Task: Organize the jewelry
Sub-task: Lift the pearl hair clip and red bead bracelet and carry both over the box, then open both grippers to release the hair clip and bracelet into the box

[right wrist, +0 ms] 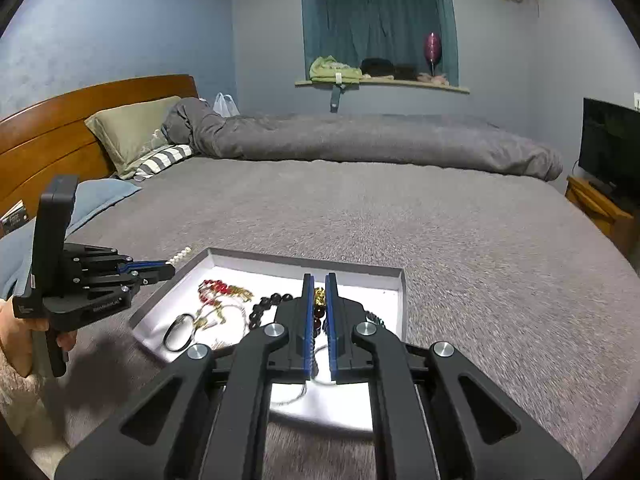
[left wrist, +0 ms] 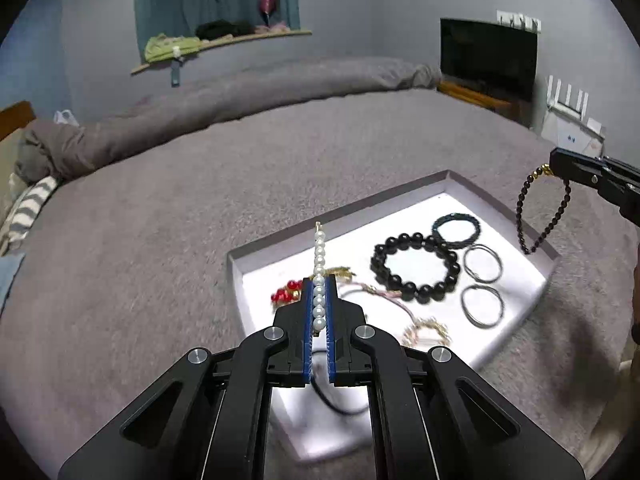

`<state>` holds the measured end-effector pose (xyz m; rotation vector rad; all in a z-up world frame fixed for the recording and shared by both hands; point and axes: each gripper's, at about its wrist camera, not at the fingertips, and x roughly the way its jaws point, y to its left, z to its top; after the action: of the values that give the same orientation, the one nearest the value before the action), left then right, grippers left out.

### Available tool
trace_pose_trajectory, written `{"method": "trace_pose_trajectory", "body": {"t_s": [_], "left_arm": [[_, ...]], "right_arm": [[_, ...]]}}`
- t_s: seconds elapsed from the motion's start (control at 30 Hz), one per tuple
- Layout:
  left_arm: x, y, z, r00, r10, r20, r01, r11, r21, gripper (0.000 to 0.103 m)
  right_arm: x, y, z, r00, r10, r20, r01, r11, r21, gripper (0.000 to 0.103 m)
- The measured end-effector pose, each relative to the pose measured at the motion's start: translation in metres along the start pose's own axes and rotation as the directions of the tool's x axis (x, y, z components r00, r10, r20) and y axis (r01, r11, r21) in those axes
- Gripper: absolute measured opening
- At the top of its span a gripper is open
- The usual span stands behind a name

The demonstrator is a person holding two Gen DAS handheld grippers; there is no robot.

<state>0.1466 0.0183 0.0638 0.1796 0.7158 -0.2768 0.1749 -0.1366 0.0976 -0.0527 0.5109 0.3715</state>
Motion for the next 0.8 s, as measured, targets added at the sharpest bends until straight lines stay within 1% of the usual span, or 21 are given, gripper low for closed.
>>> {"method": "trace_pose_trajectory", "body": {"t_s": [0.17,0.23,0.3,0.37,0.47,0.53,0.63,0.67,0.8], "left_arm": [[0.035,0.002,0.02,0.997,-0.001,-0.074,0.002,1.0,0.016,0.006],[0.05,-0.003,0.024,0.994,0.011,-0.106,-0.006,0.999,0.046,0.006],[0.061,-0.007,0.027,0.992,0.019,-0.126,-0.011,0.998,0.062,0.006],[0.07,-0.01,0.029,0.989,0.012,-0.146,-0.002,0.998,0.068,0.006],[0.079,-0.012,0.029,0.985,0.003,-0.174,0.01,0.997,0.075,0.006],[0.086,-0.012,0.027,0.981,0.001,-0.194,0.014,0.997,0.075,0.006],[0.092,-0.013,0.025,0.977,0.011,-0.213,0.007,0.996,0.084,0.006],[0.093,-0.012,0.023,0.976,0.02,-0.215,-0.001,0.996,0.085,0.006],[0.098,-0.007,0.021,0.974,0.014,-0.227,0.001,0.998,0.063,0.006]], "right_arm": [[0.04,-0.002,0.011,1.0,0.004,-0.03,-0.003,1.0,0.021,0.006],[0.057,-0.003,0.014,0.999,0.013,-0.043,-0.011,0.999,0.039,0.006],[0.074,-0.004,0.015,0.998,0.036,-0.06,-0.032,0.997,0.07,0.006],[0.09,-0.005,0.016,0.996,0.049,-0.08,-0.042,0.995,0.092,0.006],[0.108,-0.009,0.013,0.991,0.048,-0.125,-0.033,0.992,0.124,0.006],[0.114,-0.012,0.01,0.988,0.039,-0.149,-0.02,0.991,0.131,0.006],[0.12,-0.016,0.004,0.984,-0.001,-0.18,0.023,0.992,0.122,0.006],[0.122,-0.018,0.003,0.982,-0.003,-0.19,0.027,0.992,0.126,0.006],[0.129,-0.025,-0.003,0.972,0.0,-0.235,0.036,0.988,0.15,0.006]]}}
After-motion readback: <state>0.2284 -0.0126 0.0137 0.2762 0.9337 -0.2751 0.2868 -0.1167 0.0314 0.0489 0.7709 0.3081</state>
